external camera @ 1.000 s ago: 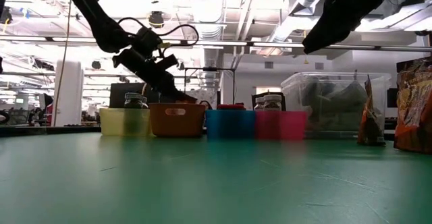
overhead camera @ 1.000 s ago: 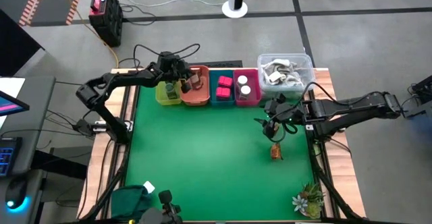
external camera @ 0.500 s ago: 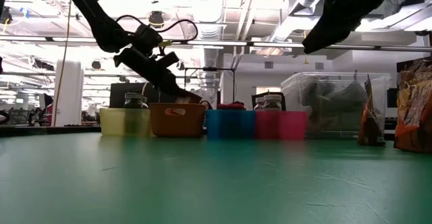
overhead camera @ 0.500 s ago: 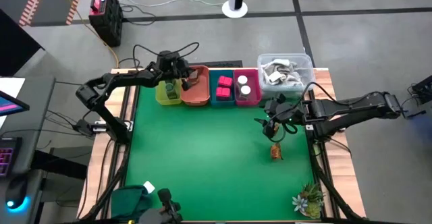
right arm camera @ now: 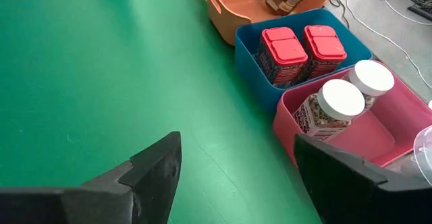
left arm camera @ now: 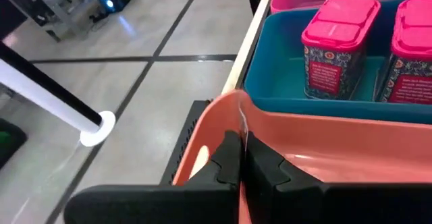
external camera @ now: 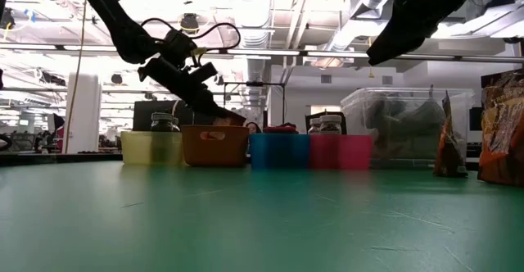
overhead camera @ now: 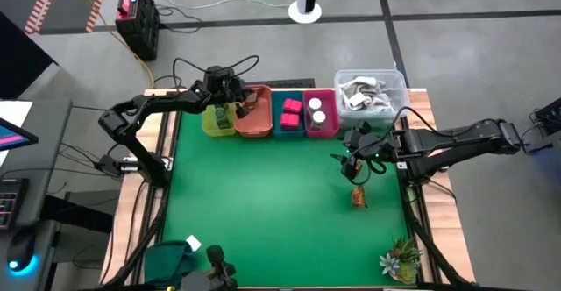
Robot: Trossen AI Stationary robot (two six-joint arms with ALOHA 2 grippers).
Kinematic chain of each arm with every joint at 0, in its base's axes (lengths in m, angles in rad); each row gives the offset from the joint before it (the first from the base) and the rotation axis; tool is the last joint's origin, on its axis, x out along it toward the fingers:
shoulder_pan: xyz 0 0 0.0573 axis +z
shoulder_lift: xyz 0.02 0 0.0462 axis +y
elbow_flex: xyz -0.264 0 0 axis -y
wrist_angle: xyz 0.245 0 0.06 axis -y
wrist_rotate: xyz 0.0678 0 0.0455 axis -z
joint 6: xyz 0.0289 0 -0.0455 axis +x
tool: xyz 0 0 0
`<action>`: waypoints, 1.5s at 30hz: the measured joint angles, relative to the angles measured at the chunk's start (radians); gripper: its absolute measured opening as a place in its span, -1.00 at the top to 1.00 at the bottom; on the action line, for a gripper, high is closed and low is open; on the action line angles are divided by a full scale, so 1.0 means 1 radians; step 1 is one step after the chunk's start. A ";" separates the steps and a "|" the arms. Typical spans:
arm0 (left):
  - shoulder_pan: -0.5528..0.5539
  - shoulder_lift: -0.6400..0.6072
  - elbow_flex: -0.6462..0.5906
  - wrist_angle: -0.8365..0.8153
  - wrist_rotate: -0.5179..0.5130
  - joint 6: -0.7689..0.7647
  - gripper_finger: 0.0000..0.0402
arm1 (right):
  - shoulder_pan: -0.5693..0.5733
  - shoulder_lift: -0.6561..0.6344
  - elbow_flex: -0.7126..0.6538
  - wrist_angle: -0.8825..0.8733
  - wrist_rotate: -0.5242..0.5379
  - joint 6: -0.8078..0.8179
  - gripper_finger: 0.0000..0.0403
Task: Sort spices by type
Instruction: Put the middle left orange seasoning bag into the orange bin
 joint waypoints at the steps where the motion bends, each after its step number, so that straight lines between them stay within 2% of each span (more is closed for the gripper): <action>1: -0.001 0.000 0.000 0.003 0.005 0.007 1.00 | 0.000 0.000 0.000 0.000 0.000 0.000 -0.54; 7: -0.034 -0.001 -0.058 0.073 -0.010 0.039 1.00 | 0.000 0.000 0.000 -0.010 -0.001 0.006 -0.54; 13: -0.039 -0.001 -0.211 0.322 -0.027 -0.016 1.00 | 0.000 0.000 0.000 -0.007 -0.001 0.007 -0.54; 16: -0.040 -0.001 -0.256 0.395 -0.055 -0.034 1.00 | 0.000 0.000 0.000 0.001 -0.001 0.007 -0.54; 28: -0.039 -0.001 -0.269 0.407 -0.072 -0.102 0.98 | 0.000 0.000 0.000 0.009 -0.002 0.009 -0.54; 32: -0.039 -0.001 -0.269 0.407 -0.105 -0.116 0.81 | 0.000 0.000 0.000 0.009 -0.002 0.009 -0.54; 41: -0.039 -0.050 -0.270 0.398 -0.129 -0.175 0.24 | 0.000 0.000 0.000 0.009 -0.002 0.009 -0.54; 45: -0.051 -0.102 -0.270 0.379 -0.129 -0.201 0.11 | 0.000 0.000 0.000 0.008 -0.001 0.009 -0.54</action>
